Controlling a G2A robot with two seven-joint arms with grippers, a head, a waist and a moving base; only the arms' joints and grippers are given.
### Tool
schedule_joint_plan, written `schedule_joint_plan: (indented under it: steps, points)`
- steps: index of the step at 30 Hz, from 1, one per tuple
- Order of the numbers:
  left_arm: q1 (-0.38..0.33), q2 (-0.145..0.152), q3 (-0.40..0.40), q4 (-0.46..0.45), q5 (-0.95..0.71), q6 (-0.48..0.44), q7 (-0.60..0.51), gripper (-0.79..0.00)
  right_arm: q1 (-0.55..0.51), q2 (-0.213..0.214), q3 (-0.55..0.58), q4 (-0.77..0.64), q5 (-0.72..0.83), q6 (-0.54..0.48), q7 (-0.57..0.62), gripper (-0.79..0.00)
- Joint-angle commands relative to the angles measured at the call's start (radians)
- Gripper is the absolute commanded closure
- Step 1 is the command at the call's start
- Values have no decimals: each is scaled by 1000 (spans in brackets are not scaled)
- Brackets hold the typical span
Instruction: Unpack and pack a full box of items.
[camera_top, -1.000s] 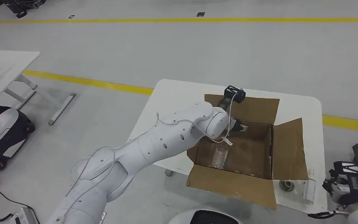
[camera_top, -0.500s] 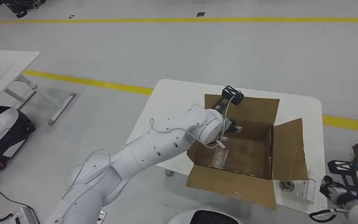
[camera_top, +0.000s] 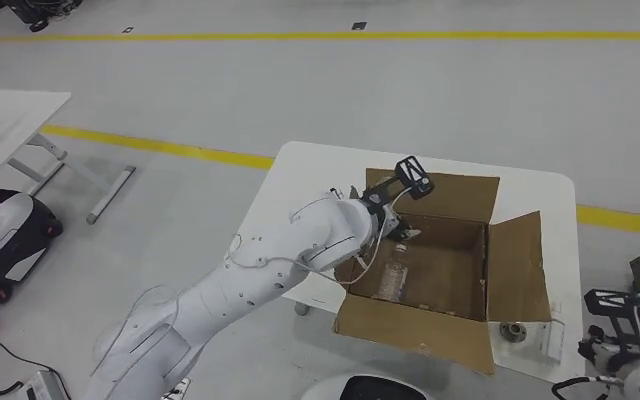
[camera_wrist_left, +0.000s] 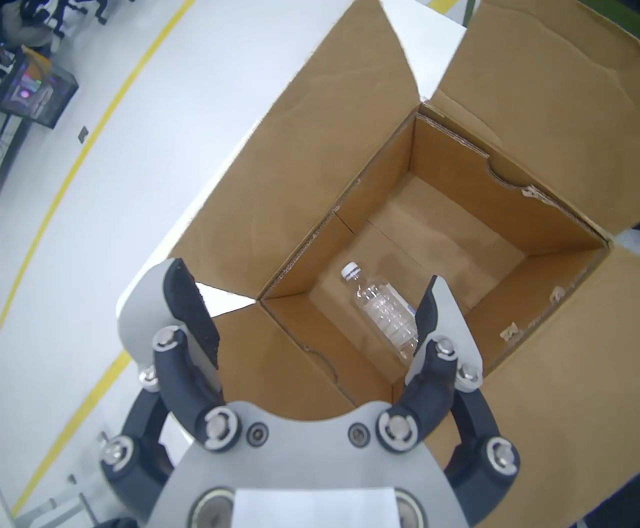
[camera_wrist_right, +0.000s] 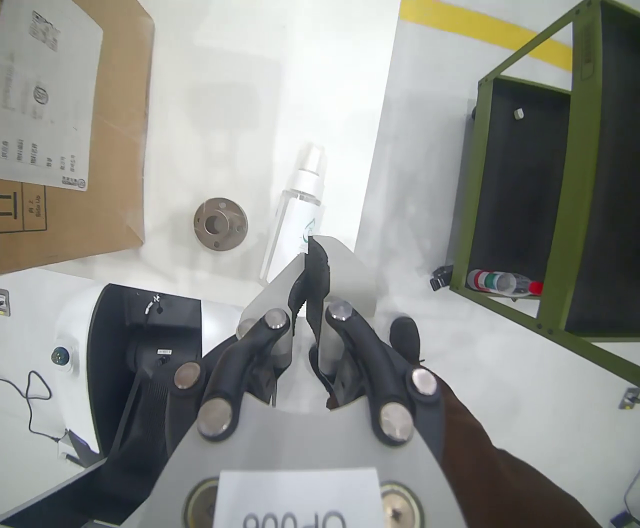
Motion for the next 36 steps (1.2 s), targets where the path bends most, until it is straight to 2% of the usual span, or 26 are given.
schedule_joint_plan:
  steps: [1, 5, 6, 7, 8, 9, 10, 20, 21, 24, 28, 30, 36]
  points:
    - [44, 17, -74, -14, -60, -76, 2, -785, 18, 2, -4, 8, -6, 4, 40, 0]
    - [114, 42, -183, -44, -158, -194, 10, -785, 50, 6, -24, 36, -22, 5, 90, -28]
    - [126, 46, -207, -53, -176, -215, 16, -785, 57, 7, -28, 42, -24, 6, 97, -46]
    - [141, 50, -226, -58, -198, -235, 19, -785, 63, 8, -34, 48, -28, 5, 108, -99]
    - [141, 50, -226, -58, -198, -235, 19, -785, 70, 8, -40, 53, -25, 0, 118, -185]
    - [141, 50, -226, -58, -198, -235, 19, -785, 75, 9, -43, 55, -21, -4, 121, -351]
    - [141, 50, -226, -58, -198, -235, 19, -785, 75, 9, -43, 55, -21, -4, 121, -563]
    - [141, 50, -226, -58, -198, -235, 19, -785, 75, 9, -43, 55, -21, -4, 121, -563]
    - [141, 50, -226, -58, -198, -235, 19, -785, 74, 9, -44, 55, -21, -4, 114, -785]
    - [141, 50, -226, -58, -198, -235, 19, -785, 80, 10, -38, 62, -17, 12, 104, -785]
    - [141, 50, -226, -58, -198, -235, 19, -785, 127, 15, -35, 36, -4, 33, 204, -785]
    - [141, 50, -226, -58, -198, -235, 19, -785, 159, 18, -58, 33, -45, 24, 264, -785]
    - [141, 50, -226, -58, -198, -235, 19, -785, 222, 27, -162, 146, -129, 21, 264, -785]
